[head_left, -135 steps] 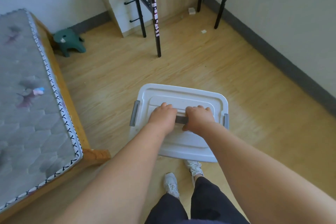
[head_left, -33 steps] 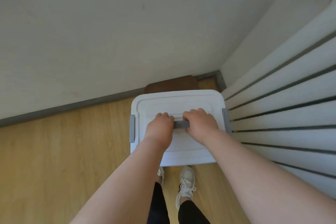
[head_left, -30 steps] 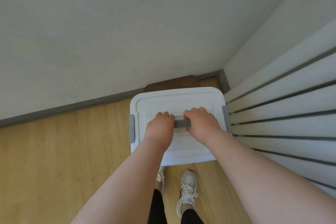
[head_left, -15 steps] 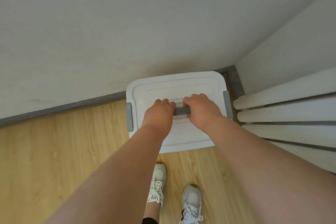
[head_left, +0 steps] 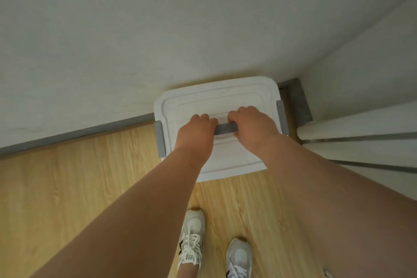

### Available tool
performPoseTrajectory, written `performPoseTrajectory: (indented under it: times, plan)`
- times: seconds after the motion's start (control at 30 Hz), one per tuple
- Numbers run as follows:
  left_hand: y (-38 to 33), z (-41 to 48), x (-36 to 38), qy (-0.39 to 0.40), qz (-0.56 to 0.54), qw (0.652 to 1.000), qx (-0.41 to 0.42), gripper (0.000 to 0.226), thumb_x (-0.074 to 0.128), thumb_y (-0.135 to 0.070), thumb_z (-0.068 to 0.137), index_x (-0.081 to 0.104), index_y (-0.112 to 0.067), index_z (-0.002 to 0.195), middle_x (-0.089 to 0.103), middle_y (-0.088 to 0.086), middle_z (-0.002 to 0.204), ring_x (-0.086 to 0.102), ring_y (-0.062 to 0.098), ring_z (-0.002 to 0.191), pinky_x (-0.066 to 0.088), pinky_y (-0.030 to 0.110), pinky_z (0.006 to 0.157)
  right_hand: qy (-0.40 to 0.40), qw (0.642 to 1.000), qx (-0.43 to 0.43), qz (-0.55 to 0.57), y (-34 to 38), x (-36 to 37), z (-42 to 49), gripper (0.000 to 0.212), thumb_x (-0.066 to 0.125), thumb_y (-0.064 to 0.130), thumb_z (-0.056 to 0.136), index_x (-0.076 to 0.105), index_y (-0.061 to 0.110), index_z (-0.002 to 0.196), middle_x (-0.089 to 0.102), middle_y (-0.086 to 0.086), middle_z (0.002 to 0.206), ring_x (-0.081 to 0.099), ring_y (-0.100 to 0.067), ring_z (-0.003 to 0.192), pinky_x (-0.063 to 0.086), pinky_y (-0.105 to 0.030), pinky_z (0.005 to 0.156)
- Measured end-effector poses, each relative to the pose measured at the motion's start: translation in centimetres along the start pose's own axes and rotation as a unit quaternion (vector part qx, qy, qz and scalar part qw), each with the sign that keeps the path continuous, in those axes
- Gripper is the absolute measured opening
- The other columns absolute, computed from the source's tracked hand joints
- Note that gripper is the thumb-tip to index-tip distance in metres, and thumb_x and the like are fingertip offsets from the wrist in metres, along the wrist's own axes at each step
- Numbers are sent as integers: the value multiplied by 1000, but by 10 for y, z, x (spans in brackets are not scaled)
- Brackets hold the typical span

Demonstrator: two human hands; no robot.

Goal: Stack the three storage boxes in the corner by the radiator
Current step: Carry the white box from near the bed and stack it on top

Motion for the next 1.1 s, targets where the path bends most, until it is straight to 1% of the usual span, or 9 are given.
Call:
performPoseTrajectory:
  times: [0.23,0.47,0.67,0.73,0.87,0.93,1.0,1.07,1.1]
  plan:
    - [1,14,0,0,6,1000,2,27,54,-9,91,54,-19,116,52,1,103,48,18,96,37,29,63,-11,1000,5,-15,-2,-1,11,32,48,4,92,55,17,120,55,-7,111,48,-24,107,34,-31,71]
    - [-9,10,0,-38,27,999,4,26,52,-8,91,54,-17,116,52,1,103,48,19,95,36,28,61,-18,1000,15,-20,-6,-6,10,33,47,0,89,56,15,117,54,-8,113,45,-24,110,31,-30,72]
    - [-2,19,-1,4,34,999,-6,27,55,-8,90,55,-17,116,51,1,103,49,19,95,38,29,64,-19,999,43,-5,-10,-3,13,35,48,0,90,56,14,121,50,-9,120,45,-25,113,33,-30,73]
    - [-1,22,-1,19,32,999,-2,29,56,-8,90,54,-17,117,49,1,104,49,19,96,39,29,64,-22,998,63,12,-15,-3,14,38,51,2,90,52,14,126,47,-9,124,44,-25,114,35,-30,74]
    - [4,20,2,21,14,1000,4,38,60,-11,89,48,-17,125,42,3,118,44,20,104,44,30,67,-21,995,85,37,-27,-1,12,56,57,9,91,38,18,142,41,-9,136,42,-26,122,39,-33,81]
    - [5,14,5,21,-6,1000,7,49,63,-20,89,42,-17,133,40,2,128,42,20,112,48,31,75,-16,996,86,36,-31,3,5,63,62,21,91,32,21,146,36,-9,143,39,-27,127,42,-36,90]
    - [6,4,11,17,-13,1000,18,67,64,-39,86,33,-18,141,34,3,140,36,21,124,45,33,92,-15,995,91,35,-35,8,-5,74,67,39,86,28,23,147,29,-7,150,34,-27,133,39,-39,100]
    - [6,-9,19,17,-5,1000,21,86,61,-58,80,23,-19,147,22,4,151,21,23,139,27,37,113,-2,995,88,37,-37,18,-17,91,70,54,79,21,26,151,19,-6,157,22,-26,143,29,-42,111]
    - [8,-16,24,22,3,1000,18,94,59,-65,77,18,-21,149,14,4,155,11,24,144,17,39,118,12,996,87,36,-36,25,-22,100,70,59,76,15,28,153,12,-5,160,13,-26,147,22,-44,116]
Point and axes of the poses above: each hand's wrist, its own z-axis towards the middle knuckle, its own x-axis out of the palm, y = z × x, the point moved 6 cm from there along z, towards the middle knuckle
